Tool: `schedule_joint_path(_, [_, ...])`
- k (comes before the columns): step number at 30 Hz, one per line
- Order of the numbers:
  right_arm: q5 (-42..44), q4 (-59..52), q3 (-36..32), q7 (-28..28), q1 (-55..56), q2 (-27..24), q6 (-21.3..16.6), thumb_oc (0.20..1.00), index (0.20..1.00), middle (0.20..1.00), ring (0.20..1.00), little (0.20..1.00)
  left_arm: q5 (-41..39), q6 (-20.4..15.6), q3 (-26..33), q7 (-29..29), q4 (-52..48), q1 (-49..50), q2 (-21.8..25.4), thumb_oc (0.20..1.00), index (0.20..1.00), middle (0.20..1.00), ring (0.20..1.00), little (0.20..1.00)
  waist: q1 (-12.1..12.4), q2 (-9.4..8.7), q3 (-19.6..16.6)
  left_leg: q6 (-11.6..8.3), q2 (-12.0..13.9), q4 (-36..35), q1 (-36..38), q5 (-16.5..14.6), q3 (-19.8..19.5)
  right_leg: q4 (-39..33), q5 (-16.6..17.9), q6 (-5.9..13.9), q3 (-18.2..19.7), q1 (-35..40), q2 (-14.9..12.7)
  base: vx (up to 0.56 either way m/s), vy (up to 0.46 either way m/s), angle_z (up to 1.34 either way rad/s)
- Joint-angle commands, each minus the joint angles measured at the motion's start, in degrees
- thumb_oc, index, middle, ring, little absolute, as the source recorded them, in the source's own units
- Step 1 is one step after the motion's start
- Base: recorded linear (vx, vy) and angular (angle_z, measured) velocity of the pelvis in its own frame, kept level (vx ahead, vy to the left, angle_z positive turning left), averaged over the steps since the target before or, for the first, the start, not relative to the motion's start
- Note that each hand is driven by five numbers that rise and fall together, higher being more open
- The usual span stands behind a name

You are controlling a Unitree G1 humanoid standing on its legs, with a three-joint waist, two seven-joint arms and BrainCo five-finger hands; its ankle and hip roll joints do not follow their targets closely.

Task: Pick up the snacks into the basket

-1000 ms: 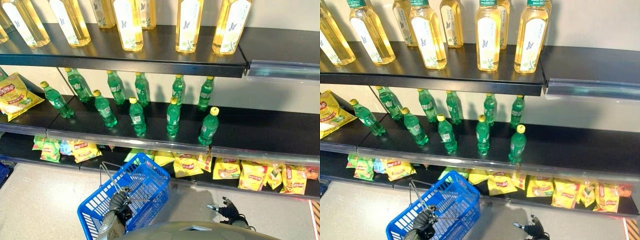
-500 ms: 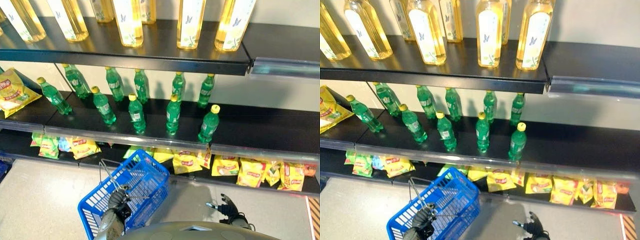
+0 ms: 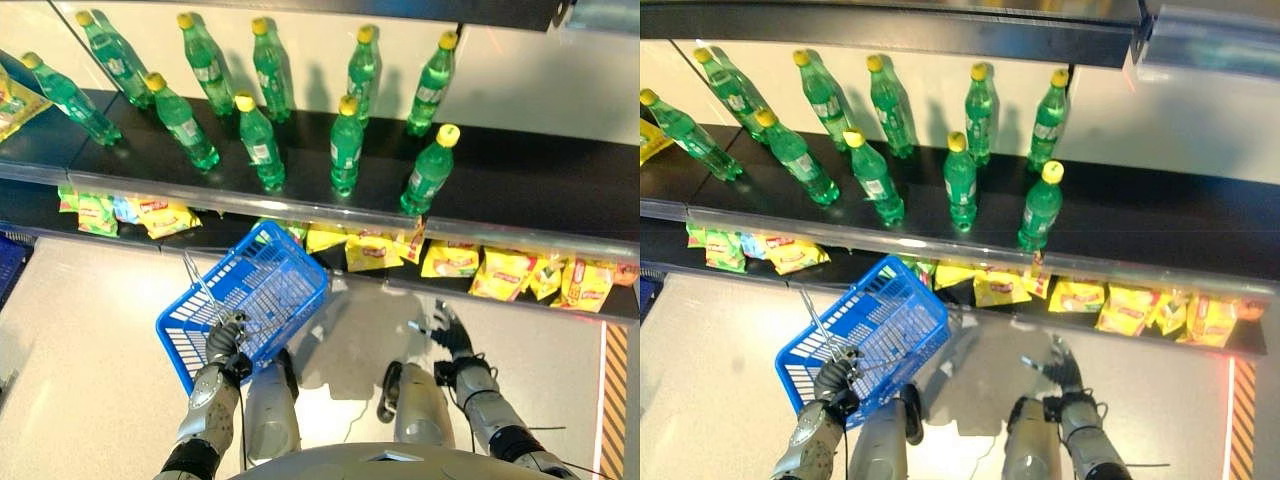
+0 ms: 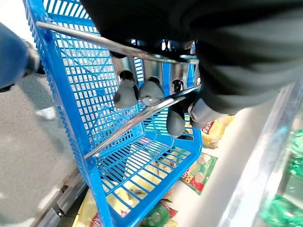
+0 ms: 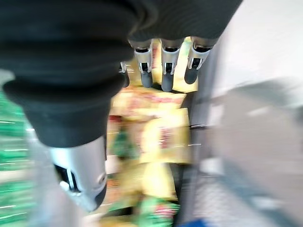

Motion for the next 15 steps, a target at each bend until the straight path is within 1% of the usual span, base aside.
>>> schedule_joint_path(1, [2.27, -7.53, -1.11, -0.43, 0.56, -2.15, -4.81, 1.000, 1.000, 1.000, 1.000, 1.000, -0.77, -4.76, -0.63, 0.15, -6.56, -0.21, -0.67, 0.200, 0.200, 0.200, 0.200, 0.200, -1.55, -0.19, -0.52, 4.05, -1.50, 6.89, -1.34, -5.18, 2.47, 0.99, 1.11, -0.17, -1.88, -0.10, 2.42, -0.02, 0.000, -0.06])
schedule_joint_path(4, [2.70, -11.89, -2.70, -1.87, 0.59, -2.23, -6.11, 1.000, 1.000, 1.000, 1.000, 1.000, -1.40, -5.38, -1.02, 0.91, -7.57, -0.71, -0.62, 0.200, 0.200, 0.200, 0.200, 0.200, -1.98, -0.03, 0.21, 4.16, -0.83, 10.17, -3.97, -6.37, 2.35, 4.08, -0.14, -0.53, -1.38, -2.97, 2.35, -0.02, 0.001, -0.14])
schedule_joint_path(5, [2.70, -11.90, -2.70, -1.87, 0.59, -2.23, -6.11, 1.000, 1.000, 1.000, 1.000, 1.000, -1.40, -5.38, -1.02, 0.91, -7.57, -0.71, -0.62, 0.200, 0.200, 0.200, 0.200, 0.200, -1.98, -0.03, 0.20, 4.16, -0.83, 10.18, -3.98, -6.38, 2.35, 4.08, -0.14, -0.53, -1.38, -2.98, 2.35, -0.03, 0.000, -0.06])
schedule_joint_path(6, [2.04, -15.82, -3.88, -2.48, 1.13, -2.56, -6.76, 1.000, 1.000, 1.000, 1.000, 1.000, -1.59, -5.49, -0.83, 1.20, -8.21, -0.58, -0.77, 0.200, 0.200, 0.200, 0.200, 0.200, -2.18, 0.03, 0.59, 4.13, -0.53, 11.74, -5.33, -7.01, 2.34, 5.34, -0.81, -0.72, -1.16, -4.43, 2.25, 0.00, 0.000, 0.00])
schedule_joint_path(7, [2.03, -15.84, -3.89, -2.48, 1.15, -2.56, -6.75, 1.000, 1.000, 1.000, 1.000, 1.000, -1.59, -5.49, -0.84, 1.20, -8.21, -0.57, -0.77, 0.200, 0.200, 0.200, 0.200, 0.200, -2.18, 0.05, 0.54, 4.13, -0.51, 11.79, -5.41, -7.03, 2.33, 5.38, -0.82, -0.72, -1.16, -4.50, 2.25, 0.00, 0.000, 0.00])
schedule_joint_path(8, [2.02, -19.89, -5.48, -3.58, 1.52, -2.28, -7.76, 1.000, 1.000, 1.000, 1.000, 1.000, -1.85, -5.65, -0.85, 1.65, -8.32, -0.45, -0.80, 0.200, 0.200, 0.200, 0.200, 0.200, -2.37, 0.14, 0.74, 4.18, -0.15, 12.95, -6.43, -7.59, 2.25, 6.51, -1.41, -0.76, -1.20, -5.67, 2.06, 0.00, 0.000, 0.00])
schedule_joint_path(10, [2.09, -24.12, -7.45, -5.13, 1.55, -2.04, -8.82, 1.000, 1.000, 1.000, 1.000, 1.000, -2.28, -5.94, -0.88, 2.33, -8.43, -0.39, -0.81, 0.200, 0.200, 0.200, 0.200, 0.200, -2.49, 0.27, 0.94, 4.17, 0.13, 14.05, -7.54, -8.09, 2.29, 7.37, -1.62, -0.67, -0.82, -6.79, 1.87, 0.01, -0.015, -0.05])
schedule_joint_path(15, [1.18, -32.08, -11.41, -8.55, 0.68, -1.99, -11.34, 1.000, 1.000, 1.000, 1.000, 1.000, -2.50, -6.09, -1.67, 2.57, -8.53, 0.43, -0.86, 0.200, 0.200, 0.200, 0.200, 0.200, -2.73, 0.55, 0.97, 4.22, 0.43, 14.15, -7.39, -8.37, 2.30, 7.71, -2.34, -0.76, -0.78, -6.79, 1.97, 0.04, -0.013, -0.04])
